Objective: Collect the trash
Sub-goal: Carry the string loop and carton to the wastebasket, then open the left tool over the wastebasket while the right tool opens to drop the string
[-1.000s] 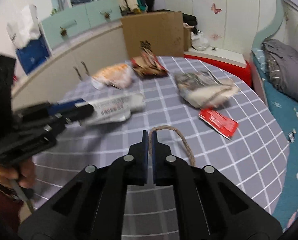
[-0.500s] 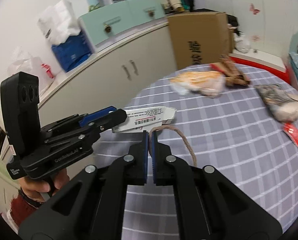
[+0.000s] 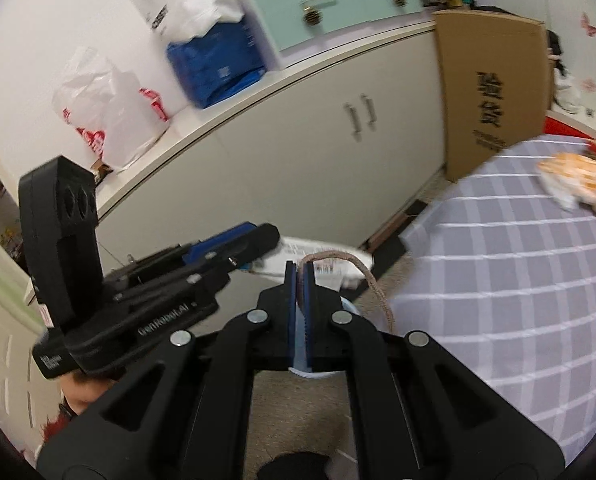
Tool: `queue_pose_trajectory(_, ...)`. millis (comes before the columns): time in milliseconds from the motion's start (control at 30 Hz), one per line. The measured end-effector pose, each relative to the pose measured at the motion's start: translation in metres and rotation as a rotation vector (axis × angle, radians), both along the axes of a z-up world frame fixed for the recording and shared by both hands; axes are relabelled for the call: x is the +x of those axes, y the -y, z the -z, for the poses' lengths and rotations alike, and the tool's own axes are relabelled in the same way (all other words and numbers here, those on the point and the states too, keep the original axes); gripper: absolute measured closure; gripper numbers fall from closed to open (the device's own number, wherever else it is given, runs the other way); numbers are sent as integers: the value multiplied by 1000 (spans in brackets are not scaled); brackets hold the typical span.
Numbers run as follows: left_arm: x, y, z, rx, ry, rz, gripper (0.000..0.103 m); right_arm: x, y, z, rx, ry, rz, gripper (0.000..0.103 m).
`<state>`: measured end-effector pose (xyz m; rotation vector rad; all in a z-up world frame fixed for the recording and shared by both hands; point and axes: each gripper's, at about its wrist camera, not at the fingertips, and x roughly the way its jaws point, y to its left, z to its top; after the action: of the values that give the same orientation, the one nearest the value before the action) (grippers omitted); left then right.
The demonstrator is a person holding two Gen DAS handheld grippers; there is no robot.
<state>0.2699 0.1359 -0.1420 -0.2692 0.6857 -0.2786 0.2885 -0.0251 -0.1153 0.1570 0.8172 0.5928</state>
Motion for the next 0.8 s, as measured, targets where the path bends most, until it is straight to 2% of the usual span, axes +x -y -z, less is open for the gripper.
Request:
queue_pose_trajectory(267,20,-73,62,10,-131,-121,77,33,-78,38,-22,-60,-60,100)
queue_pose_trajectory(433,34,-93,98,85,-214,-176,77,48,-102,67,-55,-85,-70,100)
queue_pose_trajectory(667,51,-124,130,58,-295,-238,74,65,-120,101,-54,-118,-57,100)
queue_pose_trajectory(700,52,-127,134,49,-314,-248,68,67,-122,107,-59,-123,-59,100)
queue_pose_trajectory(733,53,-131,138,38,-331,-266,48,68,-125,110,-63,-123,-58,100)
queue_pose_trajectory(800,49,-139,143,9,-317,-288,33,70,-128,115,-58,-132,-59,99)
